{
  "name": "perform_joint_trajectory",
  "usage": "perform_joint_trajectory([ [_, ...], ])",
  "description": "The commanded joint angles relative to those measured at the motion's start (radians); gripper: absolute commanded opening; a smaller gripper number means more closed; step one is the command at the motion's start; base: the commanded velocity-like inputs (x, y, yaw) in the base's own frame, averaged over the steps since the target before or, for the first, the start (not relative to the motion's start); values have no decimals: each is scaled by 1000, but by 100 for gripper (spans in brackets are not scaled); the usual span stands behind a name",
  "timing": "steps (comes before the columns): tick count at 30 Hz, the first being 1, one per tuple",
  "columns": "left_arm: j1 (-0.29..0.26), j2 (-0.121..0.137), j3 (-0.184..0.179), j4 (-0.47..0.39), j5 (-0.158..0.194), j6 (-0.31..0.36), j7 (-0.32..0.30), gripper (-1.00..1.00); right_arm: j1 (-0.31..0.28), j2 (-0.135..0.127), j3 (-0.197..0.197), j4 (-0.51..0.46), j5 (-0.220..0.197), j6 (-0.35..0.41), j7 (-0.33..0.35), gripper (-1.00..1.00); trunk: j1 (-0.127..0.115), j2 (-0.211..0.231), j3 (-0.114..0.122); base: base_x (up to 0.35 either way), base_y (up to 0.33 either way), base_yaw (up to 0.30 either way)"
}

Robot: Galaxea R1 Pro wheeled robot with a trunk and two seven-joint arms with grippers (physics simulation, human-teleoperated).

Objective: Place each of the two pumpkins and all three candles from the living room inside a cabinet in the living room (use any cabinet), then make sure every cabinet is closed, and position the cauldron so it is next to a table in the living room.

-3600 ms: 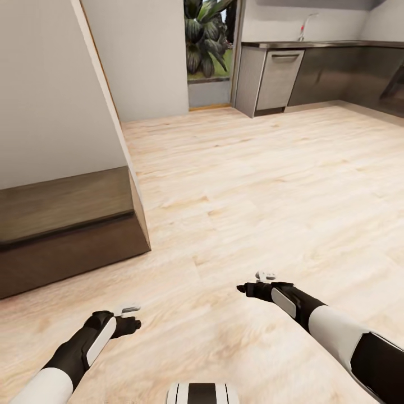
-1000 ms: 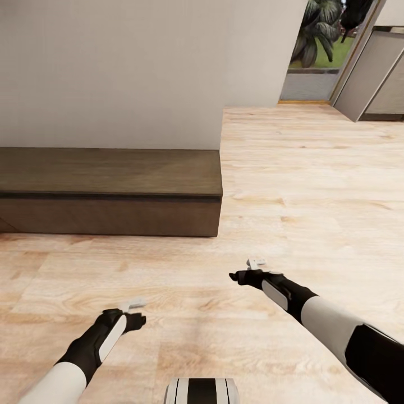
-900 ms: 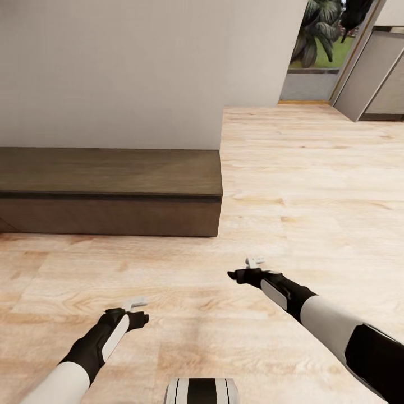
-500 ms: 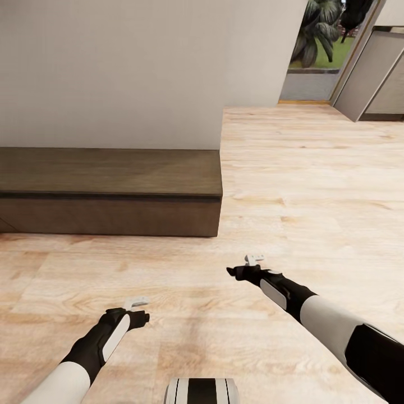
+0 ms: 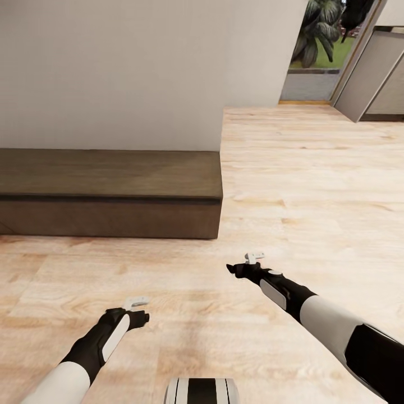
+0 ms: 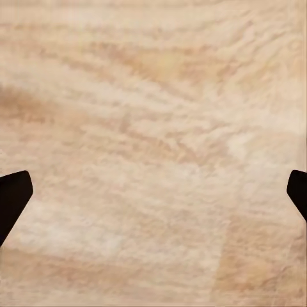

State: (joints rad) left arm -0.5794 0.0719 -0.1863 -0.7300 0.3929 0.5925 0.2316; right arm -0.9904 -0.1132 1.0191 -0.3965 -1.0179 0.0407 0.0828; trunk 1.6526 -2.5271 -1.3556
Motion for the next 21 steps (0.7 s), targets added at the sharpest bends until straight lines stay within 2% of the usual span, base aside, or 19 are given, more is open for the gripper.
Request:
perform_joint_trajectory([
  [1, 0, 1, -6, -2, 11, 3, 9, 100, -1, -1, 4, -2, -7, 2, 1, 100, 0, 0, -1, 228, 0, 0],
  [9, 0, 2, -6, -2, 11, 3, 8, 100, -1, -1, 4, -2, -8, 2, 0, 100, 0, 0, -1, 266, 0, 0],
  [14, 0, 1, -7, -2, 11, 3, 8, 100, -1, -1, 3, -2, -8, 1, 2, 100, 0, 0, -1, 104, 1, 0],
  [21, 0, 1, -6, -2, 11, 3, 8, 100, -1, -2, 3, -2, -9, 1, 3, 100, 0, 0, -1, 206, 112, 0],
])
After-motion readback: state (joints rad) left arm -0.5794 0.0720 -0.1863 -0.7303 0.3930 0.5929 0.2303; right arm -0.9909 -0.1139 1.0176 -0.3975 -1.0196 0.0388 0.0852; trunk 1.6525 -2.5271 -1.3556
